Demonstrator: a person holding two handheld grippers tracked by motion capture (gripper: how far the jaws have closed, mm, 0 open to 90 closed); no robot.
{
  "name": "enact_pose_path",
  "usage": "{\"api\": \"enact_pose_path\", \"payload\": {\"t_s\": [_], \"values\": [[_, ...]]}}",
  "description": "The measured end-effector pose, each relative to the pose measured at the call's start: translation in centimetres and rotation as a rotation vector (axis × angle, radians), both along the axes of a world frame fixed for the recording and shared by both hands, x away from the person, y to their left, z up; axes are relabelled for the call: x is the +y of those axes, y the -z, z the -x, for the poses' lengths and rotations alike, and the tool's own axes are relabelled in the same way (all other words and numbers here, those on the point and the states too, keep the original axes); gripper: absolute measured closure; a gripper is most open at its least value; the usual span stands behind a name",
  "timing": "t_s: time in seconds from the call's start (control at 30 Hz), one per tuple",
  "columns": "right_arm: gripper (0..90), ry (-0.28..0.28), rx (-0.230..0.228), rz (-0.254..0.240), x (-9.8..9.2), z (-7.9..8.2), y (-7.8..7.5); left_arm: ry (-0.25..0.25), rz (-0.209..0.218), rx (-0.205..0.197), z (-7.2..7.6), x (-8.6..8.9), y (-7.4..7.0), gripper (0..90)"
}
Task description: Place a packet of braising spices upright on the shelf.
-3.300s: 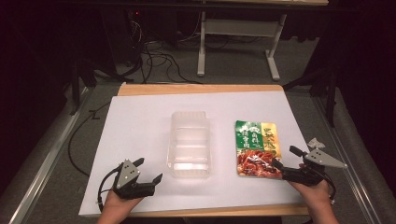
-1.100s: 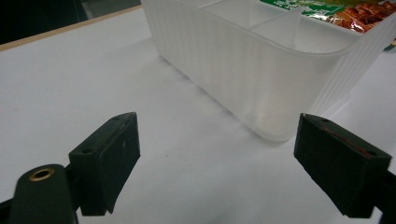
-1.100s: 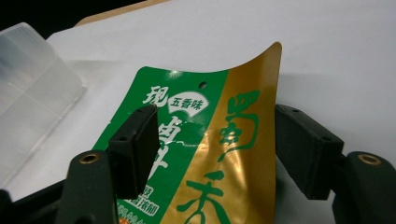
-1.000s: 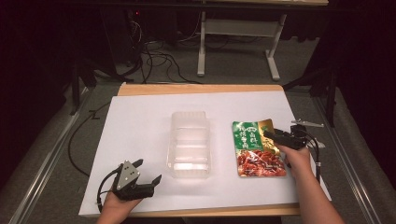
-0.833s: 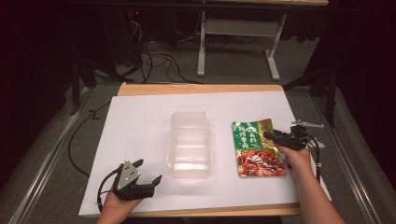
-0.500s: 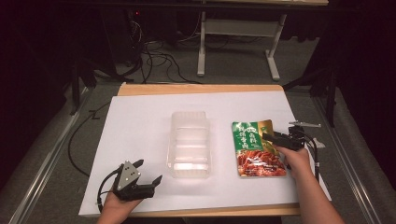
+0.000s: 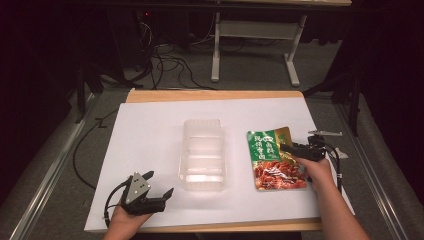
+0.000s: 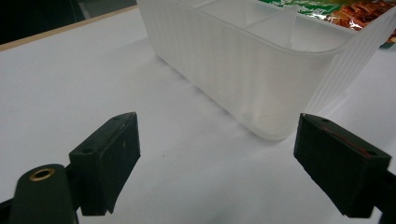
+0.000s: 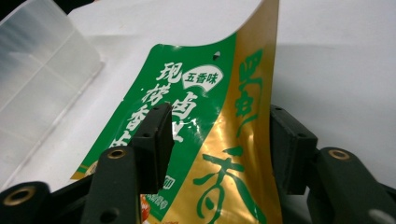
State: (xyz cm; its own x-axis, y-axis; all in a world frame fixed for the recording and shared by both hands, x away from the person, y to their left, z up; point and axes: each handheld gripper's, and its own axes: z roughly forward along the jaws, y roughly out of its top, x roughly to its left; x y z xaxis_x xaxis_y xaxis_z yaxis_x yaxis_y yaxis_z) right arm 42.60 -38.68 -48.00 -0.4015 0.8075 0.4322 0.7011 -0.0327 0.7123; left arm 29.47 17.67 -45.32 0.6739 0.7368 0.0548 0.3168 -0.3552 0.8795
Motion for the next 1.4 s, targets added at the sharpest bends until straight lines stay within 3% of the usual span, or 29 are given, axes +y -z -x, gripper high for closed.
{"api": "enact_pose_path", "payload": {"t_s": [0.27, 0.43, 0.53, 0.63, 0.97, 1.1, 1.4], "values": [[55.1, -0.052, 0.004, 0.036, 0.5, 0.0, 0.0, 0.004, -0.003, 0.002, -0.1, -0.1, 0.1, 15.0], [46.8, -0.057, -0.010, 0.120, 1.4, -0.2, 0.1, 0.007, -0.004, 0.002, 0.0, 0.0, 0.0, 15.0], [47.0, -0.059, -0.018, 0.150, 1.7, -0.1, 0.0, 0.007, -0.003, 0.002, 0.0, 0.0, 0.0, 15.0], [58.1, -0.061, -0.012, 0.141, 1.6, -0.1, 0.1, 0.009, -0.003, 0.001, 0.0, 0.0, 0.0, 15.0], [72.9, -0.081, -0.018, 0.186, 2.1, 0.1, 0.1, 0.010, -0.005, 0.001, 0.0, 0.0, 0.0, 15.0], [81.9, -0.072, -0.030, 0.232, 2.3, 0.2, 0.0, 0.010, -0.005, 0.000, 0.0, -0.1, 0.0, 15.1], [90.0, -0.070, -0.038, 0.266, 2.6, 0.3, 0.0, 0.010, -0.004, 0.000, 0.0, -0.1, 0.0, 15.1]]}}
